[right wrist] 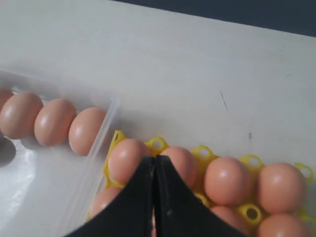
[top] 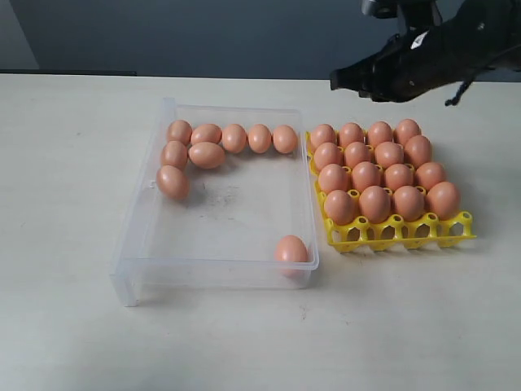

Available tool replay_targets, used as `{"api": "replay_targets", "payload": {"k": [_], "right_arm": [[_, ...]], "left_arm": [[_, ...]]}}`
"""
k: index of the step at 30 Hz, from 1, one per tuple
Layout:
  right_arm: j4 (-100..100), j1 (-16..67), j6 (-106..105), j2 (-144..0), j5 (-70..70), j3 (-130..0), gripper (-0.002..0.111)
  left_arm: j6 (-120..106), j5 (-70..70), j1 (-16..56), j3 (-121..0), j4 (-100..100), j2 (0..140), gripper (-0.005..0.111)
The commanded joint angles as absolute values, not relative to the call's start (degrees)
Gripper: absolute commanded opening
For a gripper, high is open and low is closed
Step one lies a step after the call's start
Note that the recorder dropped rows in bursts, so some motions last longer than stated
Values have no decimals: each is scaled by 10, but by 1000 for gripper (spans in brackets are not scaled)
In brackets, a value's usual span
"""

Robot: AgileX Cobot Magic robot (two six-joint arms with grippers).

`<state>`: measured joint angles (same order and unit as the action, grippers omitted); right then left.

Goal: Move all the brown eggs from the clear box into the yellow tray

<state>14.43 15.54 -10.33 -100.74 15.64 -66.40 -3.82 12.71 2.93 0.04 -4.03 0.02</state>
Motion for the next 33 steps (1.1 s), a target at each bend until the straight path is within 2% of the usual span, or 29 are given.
{"api": "replay_targets", "payload": {"k": [1, 6, 15, 21, 30, 33], "right_arm": [[149, 153, -102, -951, 96, -576, -1], [163, 153, -102, -931, 86, -525, -1], [172, 154, -109, -930, 193, -509, -1], [194, 224, -143, -933, 195, -509, -1], [204, 230, -146, -960, 187, -509, -1], [216, 255, -157, -958, 190, -509, -1]], "left_arm": [[-36, 119, 30, 0, -40, 0, 0], [-36, 119, 30, 0, -40, 0, 0], [-36, 119, 30, 0, -40, 0, 0], [-36, 119, 30, 0, -40, 0, 0], [-36, 119, 30, 0, -40, 0, 0], [-36, 119, 30, 0, -40, 0, 0]]}}
